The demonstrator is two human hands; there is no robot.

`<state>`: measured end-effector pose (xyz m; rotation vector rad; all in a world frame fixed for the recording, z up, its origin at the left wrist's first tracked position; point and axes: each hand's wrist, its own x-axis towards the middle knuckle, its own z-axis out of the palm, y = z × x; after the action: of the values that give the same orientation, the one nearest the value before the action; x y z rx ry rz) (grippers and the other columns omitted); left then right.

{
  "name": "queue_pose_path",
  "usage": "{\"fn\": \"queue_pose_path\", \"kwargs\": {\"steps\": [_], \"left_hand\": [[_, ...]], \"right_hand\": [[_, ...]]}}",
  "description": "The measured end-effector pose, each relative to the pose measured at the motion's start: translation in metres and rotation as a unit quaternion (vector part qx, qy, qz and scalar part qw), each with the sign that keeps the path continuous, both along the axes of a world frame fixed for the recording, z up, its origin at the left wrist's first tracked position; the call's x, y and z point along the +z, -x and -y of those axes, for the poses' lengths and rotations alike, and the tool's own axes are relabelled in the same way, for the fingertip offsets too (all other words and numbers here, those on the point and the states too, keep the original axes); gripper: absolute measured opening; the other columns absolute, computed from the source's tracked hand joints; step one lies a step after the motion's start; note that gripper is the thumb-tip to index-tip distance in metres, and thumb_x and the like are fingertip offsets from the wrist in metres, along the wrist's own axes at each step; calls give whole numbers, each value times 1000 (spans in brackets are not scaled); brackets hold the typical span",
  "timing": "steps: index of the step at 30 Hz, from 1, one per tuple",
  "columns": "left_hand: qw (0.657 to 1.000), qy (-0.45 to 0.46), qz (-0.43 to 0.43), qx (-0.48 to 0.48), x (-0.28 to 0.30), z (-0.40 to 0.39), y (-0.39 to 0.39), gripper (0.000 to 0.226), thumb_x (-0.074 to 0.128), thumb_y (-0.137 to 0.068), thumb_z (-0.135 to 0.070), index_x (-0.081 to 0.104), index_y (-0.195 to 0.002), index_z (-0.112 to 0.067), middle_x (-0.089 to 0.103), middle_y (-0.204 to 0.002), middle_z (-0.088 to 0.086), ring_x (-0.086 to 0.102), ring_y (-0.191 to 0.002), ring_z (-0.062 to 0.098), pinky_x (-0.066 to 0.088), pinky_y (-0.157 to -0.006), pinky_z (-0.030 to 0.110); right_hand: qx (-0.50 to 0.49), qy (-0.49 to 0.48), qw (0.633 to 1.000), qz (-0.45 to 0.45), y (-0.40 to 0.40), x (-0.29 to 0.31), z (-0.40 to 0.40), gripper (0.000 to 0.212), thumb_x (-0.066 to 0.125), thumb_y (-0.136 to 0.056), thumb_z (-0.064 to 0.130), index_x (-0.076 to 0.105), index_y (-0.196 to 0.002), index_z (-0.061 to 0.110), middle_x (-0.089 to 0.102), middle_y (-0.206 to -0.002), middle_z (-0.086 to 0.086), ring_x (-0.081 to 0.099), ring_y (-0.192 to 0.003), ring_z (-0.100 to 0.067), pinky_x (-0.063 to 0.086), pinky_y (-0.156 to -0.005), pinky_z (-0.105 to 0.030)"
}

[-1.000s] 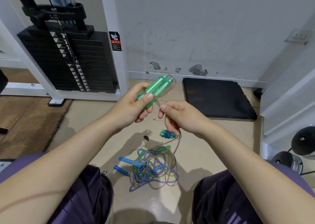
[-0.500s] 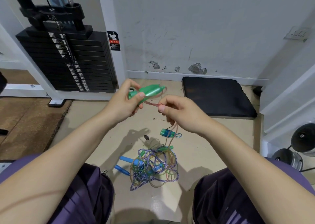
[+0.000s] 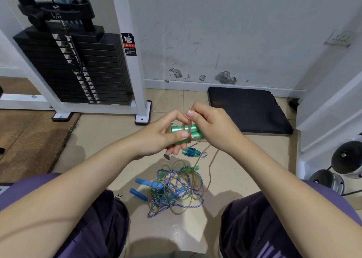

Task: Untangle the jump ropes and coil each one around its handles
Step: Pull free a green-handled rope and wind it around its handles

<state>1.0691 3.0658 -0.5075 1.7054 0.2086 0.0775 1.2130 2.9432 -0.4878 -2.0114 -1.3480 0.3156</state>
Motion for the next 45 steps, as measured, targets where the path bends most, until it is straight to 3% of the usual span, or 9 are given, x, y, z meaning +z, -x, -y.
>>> {"fn": "queue_pose_path", "kwargs": {"steps": [5,10,14,20,25,30,37,40,45], "left_hand": [[992,51,-101,-52,4,-9,5,34,55,-92,-33,41,-107,-7,69,-81,11,62,-60,23,44,-50,25],[976,-13,-178,-125,13,-16,13,42,52,-91,-45,56,-105,-6,71,-88,14,64,-62,25,45,-51,26],[974,-45,-174,-139,14,-14,13,70,54,-83,-61,59,-109,4,70,-82,11,61,-58,19,39,-48,23],[984,-79,-137,-82,11,0,9,43,57,-94,-50,53,-77,-11,60,-51,-3,46,-40,9,33,-48,22],[981,-108,-134,-86,16,-2,11,39,59,-90,-49,56,-78,-13,57,-56,0,42,-43,13,41,-56,25],[976,-127,-143,-102,14,-2,9,60,60,-87,-51,58,-99,7,54,-54,-1,42,-43,12,38,-51,23],[972,-141,-157,-98,13,-11,11,55,66,-87,-53,60,-93,1,56,-57,-1,44,-46,13,37,-51,22],[963,-171,-189,-83,15,-19,13,40,62,-90,-45,60,-86,-5,56,-58,2,44,-47,14,37,-49,22],[945,-200,-233,-117,12,-28,18,30,62,-90,-49,61,-73,-25,55,-57,1,43,-50,16,37,-51,24]], "right_hand": [[17,-16,999,24,6,2,-3,26,57,-97,34,53,-74,21,53,-60,-2,48,-61,-21,37,-58,-36],[35,-10,998,52,17,-2,-4,24,62,-94,35,63,-77,18,45,-52,6,43,-52,-11,34,-54,-34],[34,-9,998,43,20,-3,-4,24,62,-93,36,65,-77,18,45,-52,5,43,-51,-8,32,-54,-33],[11,-21,1000,3,15,-1,-3,27,63,-92,35,63,-68,22,51,-54,2,44,-53,-11,35,-55,-31],[25,-19,996,-86,11,3,-2,9,73,-86,22,67,-82,16,62,-70,-5,51,-63,-13,42,-63,-27],[88,3,982,-166,7,5,1,22,73,-85,9,55,-74,16,52,-73,-3,42,-56,-7,34,-54,-15],[96,73,954,-274,-1,6,7,19,68,-91,22,66,-92,2,59,-77,-5,50,-69,-12,40,-60,-22],[107,82,950,-280,-6,5,8,4,64,-92,8,63,-95,7,58,-80,-6,51,-70,-12,42,-63,-20],[108,76,956,-261,-10,-1,8,19,61,-89,-5,58,-90,13,62,-80,-8,56,-74,-16,43,-72,-32]]}}
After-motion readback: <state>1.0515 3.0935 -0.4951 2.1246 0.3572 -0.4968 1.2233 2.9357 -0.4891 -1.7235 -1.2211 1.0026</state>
